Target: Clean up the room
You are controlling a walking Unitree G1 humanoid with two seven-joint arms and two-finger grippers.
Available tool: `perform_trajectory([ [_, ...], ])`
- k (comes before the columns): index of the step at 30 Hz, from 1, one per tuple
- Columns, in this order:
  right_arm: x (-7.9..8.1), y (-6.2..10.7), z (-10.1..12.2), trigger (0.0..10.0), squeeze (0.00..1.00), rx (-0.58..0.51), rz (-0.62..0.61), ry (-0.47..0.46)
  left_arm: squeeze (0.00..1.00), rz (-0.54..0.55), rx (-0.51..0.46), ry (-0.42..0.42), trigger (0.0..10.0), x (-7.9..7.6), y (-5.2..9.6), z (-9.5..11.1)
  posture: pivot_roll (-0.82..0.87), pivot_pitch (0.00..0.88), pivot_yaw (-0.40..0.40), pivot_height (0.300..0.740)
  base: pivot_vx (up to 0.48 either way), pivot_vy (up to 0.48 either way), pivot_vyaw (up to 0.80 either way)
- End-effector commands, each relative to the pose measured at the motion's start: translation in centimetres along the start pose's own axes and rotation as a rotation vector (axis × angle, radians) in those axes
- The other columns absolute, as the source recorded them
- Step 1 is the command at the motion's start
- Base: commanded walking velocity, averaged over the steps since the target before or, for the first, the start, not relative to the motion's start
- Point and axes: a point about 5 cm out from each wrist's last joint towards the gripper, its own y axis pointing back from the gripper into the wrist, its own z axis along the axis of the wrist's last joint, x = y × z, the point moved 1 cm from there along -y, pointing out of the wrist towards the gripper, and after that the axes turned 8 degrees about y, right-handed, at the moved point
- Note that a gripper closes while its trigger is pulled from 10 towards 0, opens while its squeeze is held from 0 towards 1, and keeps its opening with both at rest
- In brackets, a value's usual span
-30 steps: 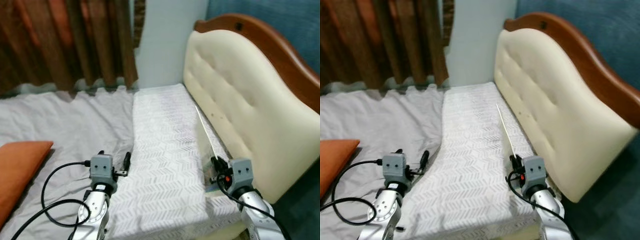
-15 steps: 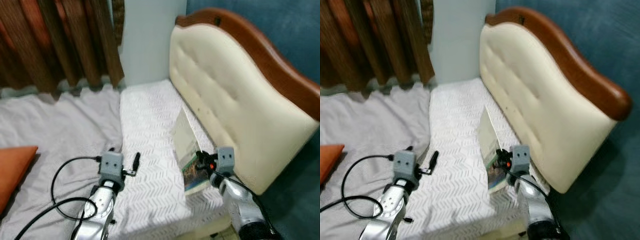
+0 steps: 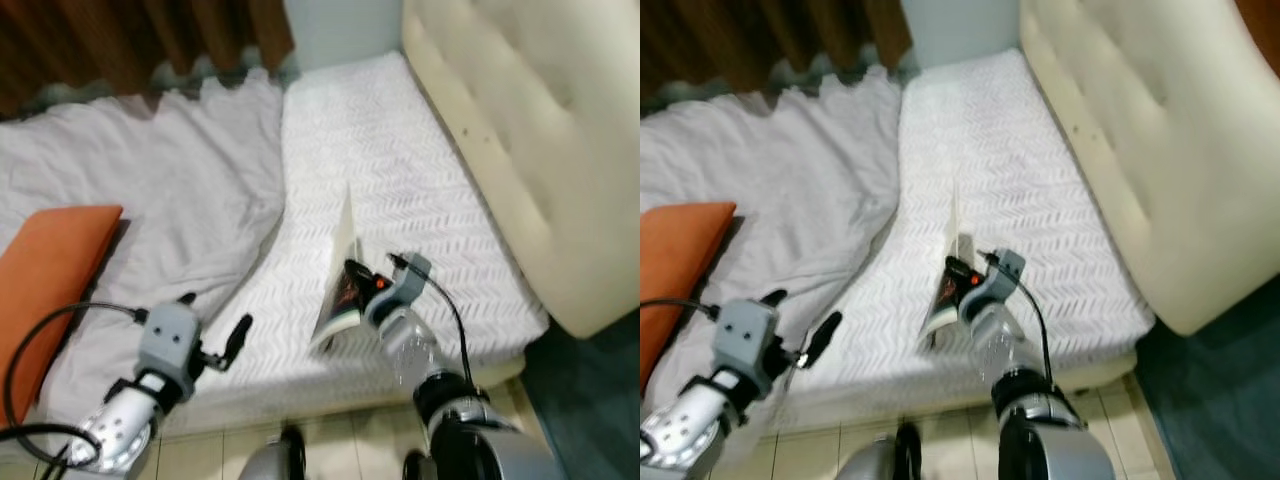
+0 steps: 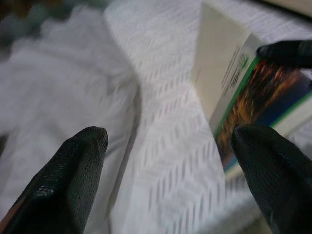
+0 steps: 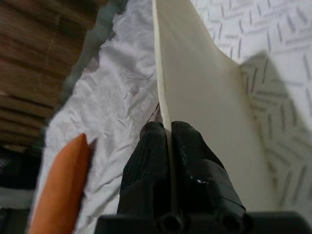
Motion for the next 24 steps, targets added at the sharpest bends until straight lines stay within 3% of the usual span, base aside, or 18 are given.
perform_trajectory([
  [1, 0.1, 0.5, -3.0, 0.0, 0.0, 0.119, -0.029, -0.039, 0.0, 0.009, 0.016, -0.005, 10.0, 0.3, 1.4, 0.8, 0.31, 0.515, 0.138, 0.74, 0.0, 0.0, 0.0],
  [3, -0.7, 0.7, -2.7, 0.0, 0.0, 0.129, -0.054, 0.061, 0.0, 0.01, 0.034, -0.01, 10.0, 0.1, 2.3, 0.9, 0.3, 0.518, 0.134, 0.74, 0.0, 0.0, 0.0],
  [6, -1.3, 0.8, -2.4, 0.0, 0.0, 0.129, -0.076, 0.117, 0.0, 0.011, 0.044, -0.009, 10.0, -0.1, 2.6, 1.0, 0.3, 0.518, 0.134, 0.74, 0.0, 0.0, 0.0],
  [7, -2.0, 0.9, -2.0, 0.0, 0.0, 0.129, -0.1, 0.19, 0.0, 0.011, 0.056, 0.0, 10.0, -0.2, 2.8, 0.9, 0.3, 0.517, 0.131, 0.74, 0.0, 0.0, 0.0],
  [8, -3.4, 1.1, -0.5, 0.0, 0.0, 0.117, -0.147, 0.364, 0.0, 0.008, 0.071, 0.01, 10.0, -0.6, 3.3, 0.9, 0.3, 0.52, 0.129, 0.74, 0.0, 0.0, 0.0],
  [11, -4.2, 0.8, 2.2, 0.0, 0.0, 0.101, -0.184, 0.664, 0.0, 0.007, 0.084, 0.027, 10.0, -1.0, 3.7, 0.9, 0.3, 0.524, 0.129, 0.74, 0.0, 0.0, 0.0],
  [15, -4.7, 0.8, 3.1, 0.0, 0.0, 0.099, -0.214, 0.731, 0.0, 0.008, 0.093, 0.033, 10.0, -1.2, 3.9, 0.8, 0.3, 0.528, 0.126, 0.74, 0.0, 0.0, 0.0],
  [18, -5.6, 1.1, 4.0, 0.0, 0.0, 0.118, -0.256, 0.842, 0.0, 0.004, 0.111, 0.047, 10.0, -1.6, 4.4, 0.6, 0.29, 0.528, 0.125, 0.74, 0.0, 0.0, 0.0],
  [24, -5.8, 1.2, 3.6, 0.0, 0.0, 0.136, -0.247, 0.802, 0.0, -0.001, 0.133, 0.07, 10.0, -2.3, 4.8, 0.4, 0.29, 0.535, 0.122, 0.74, 0.0, 0.0, 0.0],
])
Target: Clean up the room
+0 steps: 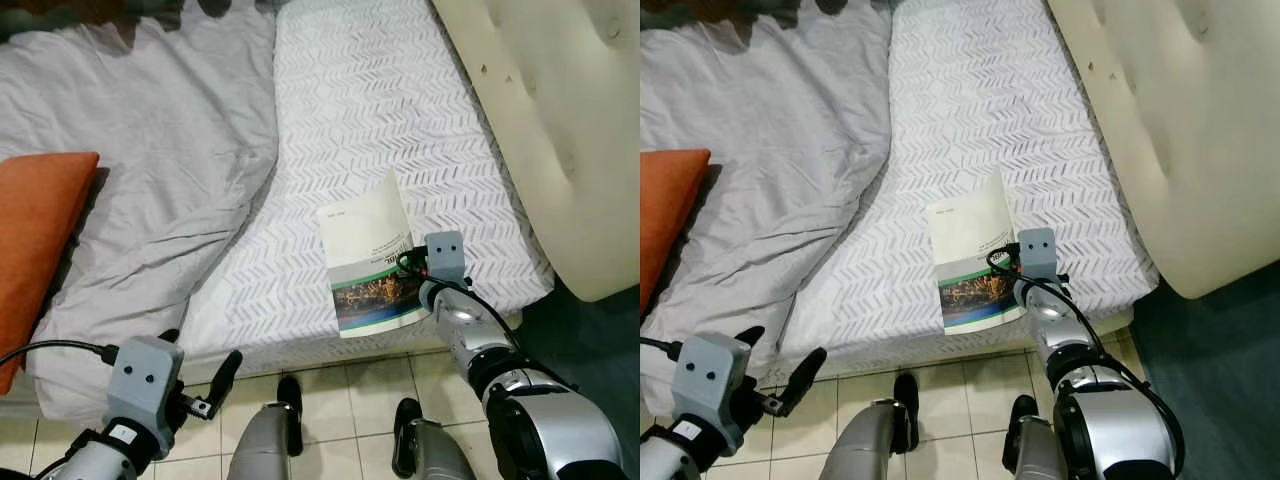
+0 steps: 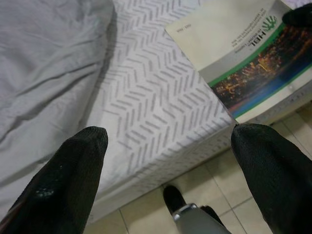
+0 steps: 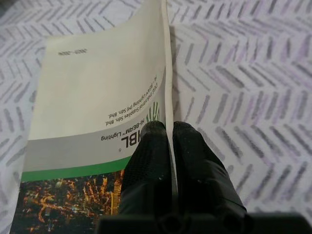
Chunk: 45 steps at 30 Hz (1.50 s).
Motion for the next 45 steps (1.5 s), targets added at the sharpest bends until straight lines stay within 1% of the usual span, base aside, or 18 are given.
perform_trajectory([
  [1, 1.5, 0.2, -1.1, 0.0, 0.0, 0.05, 0.059, -0.009, 0.0, -0.002, 0.014, 0.002, 10.0, -0.4, 0.5, 0.0, 0.29, 0.535, 0.122, 0.74, 0.0, 0.0, 0.0],
  [4, 2.1, 0.0, -0.5, 0.0, 0.0, 0.035, 0.076, 0.024, 0.0, -0.003, 0.012, 0.005, 10.0, -0.6, 0.7, 0.1, 0.3, 0.534, 0.124, 0.74, 0.0, 0.0, 0.0],
  [9, 2.3, -0.4, 0.8, 0.0, 0.0, 0.005, 0.054, -0.005, 0.0, -0.002, 0.02, 0.012, 10.0, -0.8, 1.1, 0.1, 0.3, 0.536, 0.125, 0.74, 0.0, 0.0, 0.0],
  [10, 2.2, -0.6, 1.4, 0.0, 0.0, -0.007, 0.036, -0.053, 0.0, -0.002, 0.026, 0.015, 10.0, -0.9, 1.3, 0.0, 0.3, 0.535, 0.125, 0.74, 0.0, 0.0, 0.0],
  [12, 2.0, -0.7, 1.7, 0.0, 0.0, -0.012, 0.019, -0.09, 0.0, -0.002, 0.028, 0.016, 10.0, -1.0, 1.4, 0.0, 0.3, 0.534, 0.125, 0.74, 0.0, 0.0, 0.0],
  [15, 1.3, -0.8, 2.1, 0.0, 0.0, -0.014, -0.038, -0.246, 0.0, -0.002, 0.028, 0.016, 10.0, -1.1, 1.4, 0.0, 0.3, 0.529, 0.122, 0.74, 0.0, 0.0, 0.0],
  [17, 1.1, -0.9, 2.1, 0.0, 0.0, -0.013, -0.05, -0.279, 0.0, -0.001, 0.028, 0.016, 10.0, -1.2, 1.5, 0.0, 0.3, 0.528, 0.122, 0.74, 0.0, 0.0, 0.0],
  [19, 0.9, -1.0, 2.6, 0.0, 0.0, -0.015, -0.069, -0.389, 0.0, -0.002, 0.029, 0.015, 10.0, -1.2, 1.4, 0.0, 0.3, 0.525, 0.119, 0.74, 0.0, 0.0, 0.0],
  [21, 0.9, -1.0, 2.7, 0.0, 0.0, -0.012, -0.073, -0.419, 0.0, -0.004, 0.028, 0.016, 10.0, -1.3, 1.4, 0.0, 0.3, 0.522, 0.119, 0.74, 0.0, 0.0, 0.0],
  [27, 1.4, -1.1, 2.8, 0.0, 0.0, -0.008, -0.046, -0.372, 0.0, -0.046, 0.064, 0.074, 10.0, -1.9, 2.3, -1.2, 0.3, 0.518, 0.117, 0.74, 0.0, 0.0, 0.0],
  [30, 1.5, -1.1, 2.8, 0.0, 0.0, -0.005, -0.04, -0.388, 0.0, -0.04, 0.054, 0.189, 10.0, -1.8, 2.5, -2.2, 0.29, 0.517, 0.11, 0.74, 0.0, 0.0, 0.0],
  [32, 1.5, -1.1, 2.7, 0.0, 0.0, -0.002, -0.036, -0.416, 0.0, -0.056, 0.038, 0.219, 10.0, -2.0, 2.3, -2.6, 0.29, 0.519, 0.109, 0.74, 0.0, 0.0, 0.0],
  [35, 1.5, -1.1, 2.7, 0.0, 0.0, -0.001, -0.036, -0.423, 0.0, -0.066, 0.034, 0.201, 10.0, -2.0, 1.4, -3.4, 0.28, 0.521, 0.099, 0.74, 0.0, 0.0, 0.0],
  [38, 1.5, -1.1, 2.7, 0.0, 0.0, -0.003, -0.037, -0.423, 0.0, -0.093, 0.008, 0.166, 10.0, -2.2, 0.8, -3.6, 0.28, 0.521, 0.095, 0.74, 0.0, 0.0, 0.0],
  [40, 1.5, -1.1, 2.8, 0.0, 0.0, -0.007, -0.036, -0.425, 0.0, -0.139, -0.033, 0.141, 10.0, -2.5, -0.4, -4.0, 0.26, 0.523, 0.082, 0.74, 0.0, 0.0, 0.0],
  [41, 1.5, -1.1, 2.8, 0.0, 0.0, -0.007, -0.036, -0.425, 0.0, -0.139, -0.033, 0.141, 10.0, -2.5, -0.4, -4.0, 0.26, 0.523, 0.082, 0.74, 0.0, 0.0, 0.0],
  [43, 1.5, -1.2, 3.1, 0.0, 0.0, -0.018, -0.04, -0.428, 0.0, -0.197, -0.107, 0.074, 10.0, -3.0, -2.4, -4.8, 0.19, 0.537, 0.048, 0.74, 0.0, 0.0, 0.0],
  [45, 1.5, -1.2, 3.1, 0.0, 0.0, -0.018, -0.04, -0.428, 0.0, -0.197, -0.107, 0.074, 10.0, -3.0, -2.4, -4.8, 0.19, 0.537, 0.048, 0.74, 0.0, 0.0, 0.0],
])
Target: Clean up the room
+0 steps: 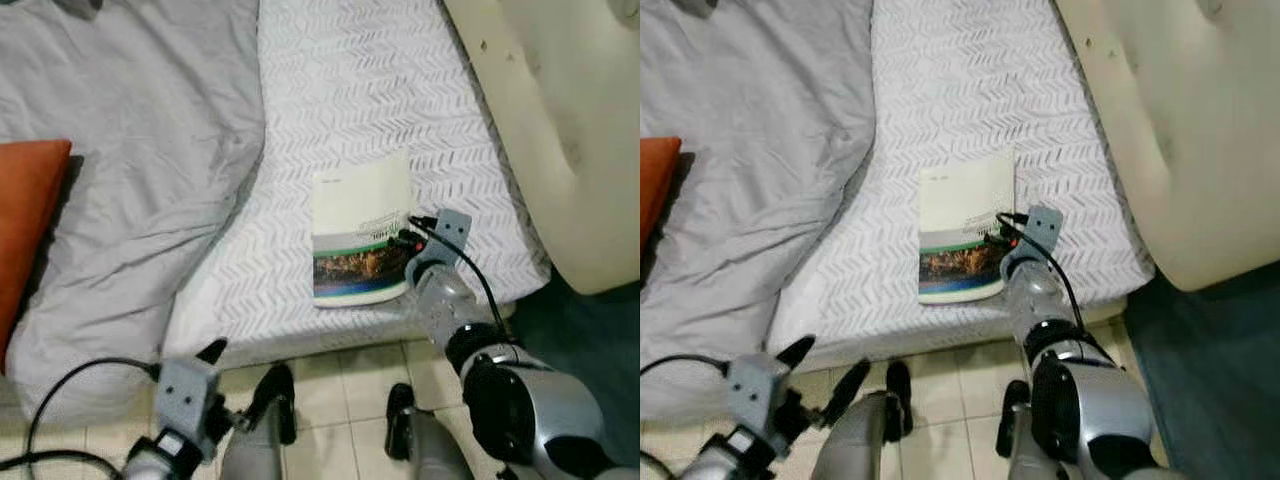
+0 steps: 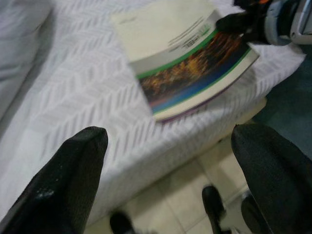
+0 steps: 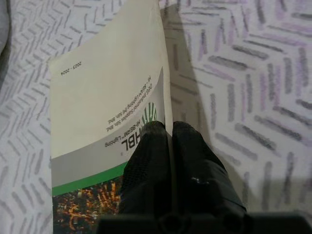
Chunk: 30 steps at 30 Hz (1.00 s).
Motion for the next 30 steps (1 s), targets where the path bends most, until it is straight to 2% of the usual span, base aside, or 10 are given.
perform_trajectory([
  [1, 0.2, 0.1, -0.5, 0.0, 0.0, 0.02, 0.005, -0.005, 0.0, -0.024, 0.034, -0.02, 10.0, -0.2, -0.1, -2.2, 0.14, 0.548, 0.024, 0.74, 0.0, 0.0, 0.0],
  [3, 0.3, 0.0, -0.4, 0.0, 0.0, 0.017, 0.008, -0.001, 0.0, -0.034, 0.029, -0.032, 10.0, -0.2, -0.4, -2.7, 0.14, 0.548, 0.024, 0.74, 0.0, 0.0, 0.0],
  [6, 0.4, -0.1, 0.1, 0.0, 0.0, 0.003, 0.009, -0.001, 0.0, -0.039, 0.027, -0.074, 10.0, -0.3, -1.6, -4.5, 0.04, 0.581, -0.031, 0.74, 0.0, 0.0, 0.0],
  [10, 0.4, -0.1, 0.3, 0.0, 0.0, -0.003, 0.015, -0.023, 0.0, -0.037, 0.033, -0.055, 10.0, -0.8, -2.2, -6.0, 0.0, 0.599, -0.056, 0.74, 0.0, 0.0, 0.0],
  [11, 0.2, -0.1, 0.2, 0.0, 1.0, 0.004, 0.019, -0.062, 0.0, -0.033, 0.012, -0.047, 10.0, -1.0, -2.6, -6.1, 0.01, 0.609, -0.057, 0.74, 0.0, 0.0, 0.0],
  [15, 0.0, 0.0, 0.0, 0.0, 1.0, 0.014, 0.016, -0.104, 0.0, -0.025, -0.007, -0.056, 10.0, -0.8, -2.9, -6.2, 0.02, 0.608, -0.052, 0.74, 0.0, 0.0, 0.0],
  [16, 0.0, 0.0, -0.1, 4.5, 1.0, 0.016, 0.022, -0.108, 0.0, -0.02, -0.005, -0.063, 10.0, -0.5, -2.8, -6.3, 0.02, 0.606, -0.05, 0.74, 0.0, 0.0, 0.0],
  [17, 0.1, 0.0, -0.2, 10.0, 1.0, 0.016, 0.026, -0.113, 0.0, -0.007, -0.009, -0.081, 10.0, 0.2, -2.5, -6.4, 0.03, 0.602, -0.042, 0.74, 0.0, 0.0, 0.0],
  [22, 0.9, -0.1, 0.1, 10.0, 1.0, 0.003, 0.08, -0.072, 0.0, 0.013, -0.026, -0.108, 10.0, 0.9, -2.2, -6.4, 0.05, 0.603, -0.034, 0.74, 0.0, 0.0, 0.0],
  [30, 2.6, -0.2, 1.2, 10.0, 1.0, -0.029, 0.214, 0.225, 0.0, 0.042, -0.042, -0.093, 10.0, 0.0, -1.5, -6.7, 0.06, 0.6, -0.037, 0.74, 0.0, 0.0, 0.0],
])
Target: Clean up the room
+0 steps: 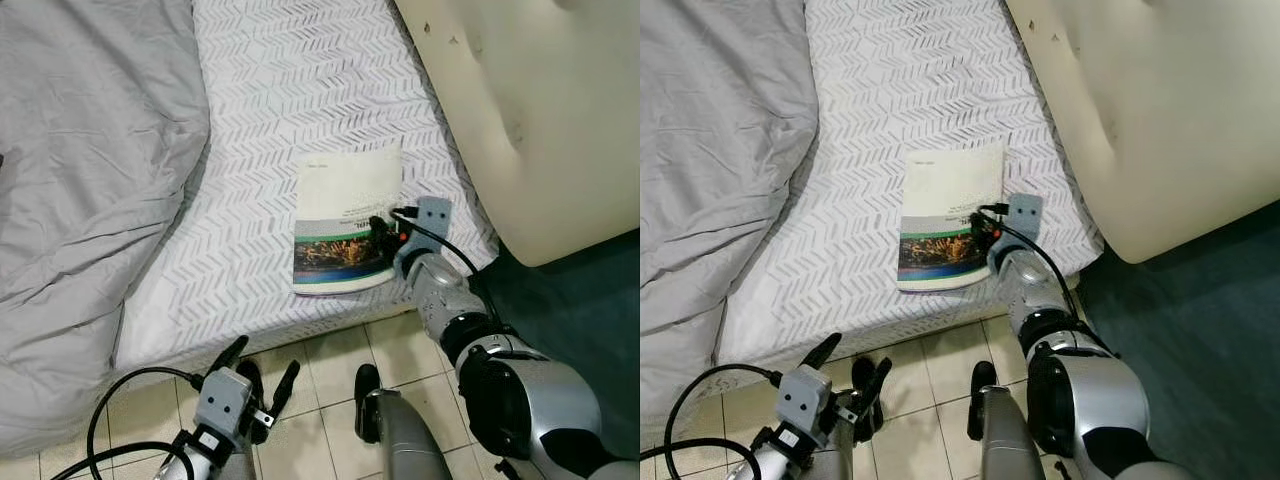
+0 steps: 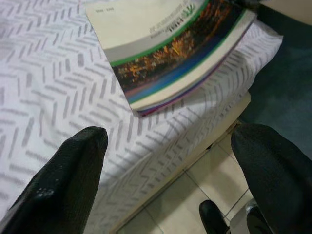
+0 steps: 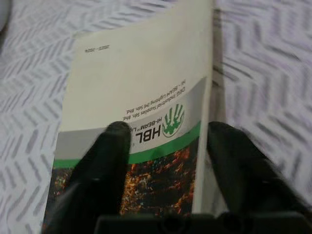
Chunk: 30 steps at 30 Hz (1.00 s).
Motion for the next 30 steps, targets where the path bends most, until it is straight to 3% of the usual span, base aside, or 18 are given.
perform_trajectory([
  [1, 0.5, 0.0, -0.3, 10.0, 1.0, 0.009, 0.042, 0.069, 0.0, 0.002, 0.045, 0.011, 10.0, -0.7, 1.1, -1.0, 0.06, 0.6, -0.037, 0.74, 0.0, 0.0, 0.0],
  [3, 1.1, 0.0, -0.1, 10.0, 1.0, -0.001, 0.09, 0.187, 0.0, 0.015, 0.039, 0.024, 10.0, -0.9, 1.4, -0.9, 0.06, 0.589, -0.039, 0.74, 0.0, 0.0, 0.0],
  [9, 1.5, 0.1, 0.0, 10.0, 1.0, -0.008, 0.155, 0.328, 0.0, 0.007, 0.024, 0.048, 10.0, -1.8, 1.9, -0.2, 0.08, 0.577, -0.032, 0.74, 0.0, 0.0, 0.0],
  [14, 0.7, 0.4, -0.5, 10.0, 1.0, 0.014, 0.18, 0.577, 0.0, 0.006, 0.03, 0.068, 10.0, -2.8, 2.4, -0.2, 0.07, 0.591, -0.035, 0.74, 0.0, 0.0, 0.0],
  [16, 0.3, 0.4, -0.5, 10.0, 1.0, 0.018, 0.178, 0.629, 0.0, 0.009, 0.035, 0.072, 10.0, -2.9, 2.5, -0.3, 0.07, 0.588, -0.037, 0.74, 0.0, 0.0, 0.0],
  [18, -0.2, 0.5, -0.5, 10.0, 1.0, 0.022, 0.184, 0.738, 0.0, 0.014, 0.042, 0.077, 10.0, -3.0, 2.8, -0.3, 0.07, 0.577, -0.035, 0.74, 0.0, 0.0, 0.0],
  [19, -0.6, 0.6, -0.5, 10.0, 1.0, 0.025, 0.192, 0.858, 0.0, 0.015, 0.048, 0.078, 10.0, -3.2, 3.1, -0.2, 0.07, 0.571, -0.032, 0.74, 0.0, 0.0, 0.0],
  [20, -0.6, 0.6, -0.5, 10.0, 1.0, 0.025, 0.192, 0.858, 0.0, 0.015, 0.048, 0.078, 10.0, -3.2, 3.1, -0.2, 0.07, 0.571, -0.032, 0.74, 0.0, 0.0, 0.0],
  [26, -1.1, 0.5, 0.4, 10.0, 1.0, -0.01, 0.176, 1.151, 0.0, 0.008, 0.061, 0.082, 10.0, -3.6, 3.3, -0.3, 0.06, 0.566, -0.035, 0.74, 0.0, 0.0, 0.0],
  [27, -1.1, 0.5, 0.4, 10.0, 1.0, -0.01, 0.176, 1.151, 0.0, 0.008, 0.061, 0.082, 10.0, -3.6, 3.3, -0.3, 0.06, 0.566, -0.035, 0.74, 0.0, 0.0, 0.0],
  [28, -1.1, 0.5, 0.9, 10.0, 0.86, -0.035, 0.16, 1.186, 0.0, 0.01, 0.07, 0.082, 10.0, -3.6, 3.2, -0.5, 0.06, 0.559, -0.036, 0.74, 0.0, 0.0, 0.0],
  [29, -1.1, 0.5, 0.9, 10.0, 0.86, -0.035, 0.16, 1.186, 0.0, 0.01, 0.07, 0.082, 10.0, -3.6, 3.2, -0.5, 0.06, 0.559, -0.036, 0.74, 0.0, 0.0, 0.0],
  [30, -1.0, 0.4, 1.2, 10.0, 0.0, -0.056, 0.149, 1.156, 0.0, 0.009, 0.094, 0.069, 10.0, -3.7, 3.1, -0.8, 0.05, 0.553, -0.042, 0.74, 0.0, 0.0, 0.0],
])
